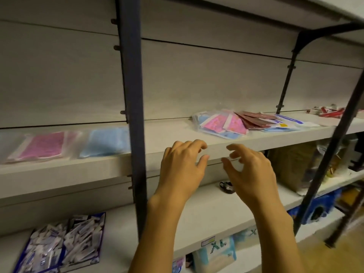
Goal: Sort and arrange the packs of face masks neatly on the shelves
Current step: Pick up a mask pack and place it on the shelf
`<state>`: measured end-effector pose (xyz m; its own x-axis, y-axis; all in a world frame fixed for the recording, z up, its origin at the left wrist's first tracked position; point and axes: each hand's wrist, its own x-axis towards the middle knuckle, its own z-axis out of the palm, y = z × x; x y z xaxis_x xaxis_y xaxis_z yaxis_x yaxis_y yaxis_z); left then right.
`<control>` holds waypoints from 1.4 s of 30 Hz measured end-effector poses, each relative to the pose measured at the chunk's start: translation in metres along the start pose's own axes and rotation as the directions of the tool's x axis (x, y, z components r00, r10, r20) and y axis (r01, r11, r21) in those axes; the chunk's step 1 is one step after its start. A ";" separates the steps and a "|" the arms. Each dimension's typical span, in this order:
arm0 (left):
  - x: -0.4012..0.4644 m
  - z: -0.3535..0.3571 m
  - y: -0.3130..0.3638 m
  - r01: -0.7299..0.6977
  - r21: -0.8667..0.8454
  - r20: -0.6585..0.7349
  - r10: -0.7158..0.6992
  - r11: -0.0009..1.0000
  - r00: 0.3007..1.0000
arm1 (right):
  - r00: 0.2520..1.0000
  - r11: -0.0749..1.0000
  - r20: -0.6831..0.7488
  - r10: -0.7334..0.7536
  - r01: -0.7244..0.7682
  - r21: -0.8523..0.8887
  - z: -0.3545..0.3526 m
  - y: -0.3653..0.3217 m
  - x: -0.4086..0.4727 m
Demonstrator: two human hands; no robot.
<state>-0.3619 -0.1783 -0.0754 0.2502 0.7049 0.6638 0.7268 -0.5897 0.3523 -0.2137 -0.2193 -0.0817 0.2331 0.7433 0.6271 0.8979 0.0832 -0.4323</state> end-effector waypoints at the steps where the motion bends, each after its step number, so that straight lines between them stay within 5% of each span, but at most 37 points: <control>1: 0.008 0.009 0.004 0.005 0.008 0.000 -0.005 1.000 1.000 | 1.000 1.000 -0.011 -0.003 0.003 0.008 0.000 0.010 0.008; 26: 0.145 0.217 0.150 0.265 0.110 -0.093 -0.255 0.958 0.962 | 0.997 0.993 0.070 -0.037 0.029 0.116 -0.046 0.283 0.180; 42: 0.212 0.241 0.106 0.376 0.250 -0.205 -0.330 0.892 0.921 | 0.996 0.997 0.084 0.013 -0.019 0.080 0.005 0.312 0.269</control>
<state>-0.0772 0.0033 -0.0566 -0.1407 0.7635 0.6303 0.9026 -0.1627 0.3985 0.1277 0.0103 -0.0509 0.2122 0.7974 0.5649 0.8605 0.1214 -0.4947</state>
